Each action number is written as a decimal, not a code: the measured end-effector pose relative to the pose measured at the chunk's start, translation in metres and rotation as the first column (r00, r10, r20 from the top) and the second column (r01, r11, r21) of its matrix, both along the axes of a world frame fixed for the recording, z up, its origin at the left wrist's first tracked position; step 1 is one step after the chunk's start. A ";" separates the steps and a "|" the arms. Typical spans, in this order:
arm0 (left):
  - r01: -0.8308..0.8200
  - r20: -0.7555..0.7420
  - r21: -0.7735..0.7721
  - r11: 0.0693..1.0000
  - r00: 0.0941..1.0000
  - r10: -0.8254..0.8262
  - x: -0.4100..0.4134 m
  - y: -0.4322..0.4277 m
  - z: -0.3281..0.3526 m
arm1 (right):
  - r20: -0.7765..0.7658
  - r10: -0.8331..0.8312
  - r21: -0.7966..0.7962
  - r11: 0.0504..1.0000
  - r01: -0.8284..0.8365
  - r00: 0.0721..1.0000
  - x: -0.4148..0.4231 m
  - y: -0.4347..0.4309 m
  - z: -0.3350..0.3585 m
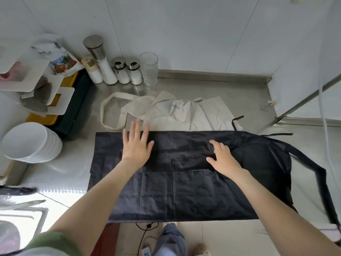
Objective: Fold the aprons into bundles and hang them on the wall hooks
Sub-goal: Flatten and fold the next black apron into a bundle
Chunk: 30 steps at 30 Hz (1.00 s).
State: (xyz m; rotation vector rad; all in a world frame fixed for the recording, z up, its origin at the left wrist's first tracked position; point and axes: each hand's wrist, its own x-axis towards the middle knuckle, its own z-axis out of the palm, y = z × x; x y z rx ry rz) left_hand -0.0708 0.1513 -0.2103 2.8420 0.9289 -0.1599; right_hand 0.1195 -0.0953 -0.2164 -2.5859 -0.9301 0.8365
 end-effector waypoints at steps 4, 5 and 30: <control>0.506 0.074 -0.200 0.839 0.861 -0.502 0.040 -0.060 -0.004 | 0.079 0.093 -0.082 0.993 -0.086 0.993 0.008 -0.029 0.006; 0.544 0.024 -0.260 0.798 0.830 -0.558 0.048 -0.070 -0.007 | 0.037 0.124 -0.103 0.987 -0.120 0.992 0.010 -0.036 0.010; 0.362 -0.469 -0.394 0.845 0.711 -0.524 0.080 -0.098 -0.009 | 0.465 -0.396 -0.262 0.793 0.550 0.792 0.044 -0.198 0.029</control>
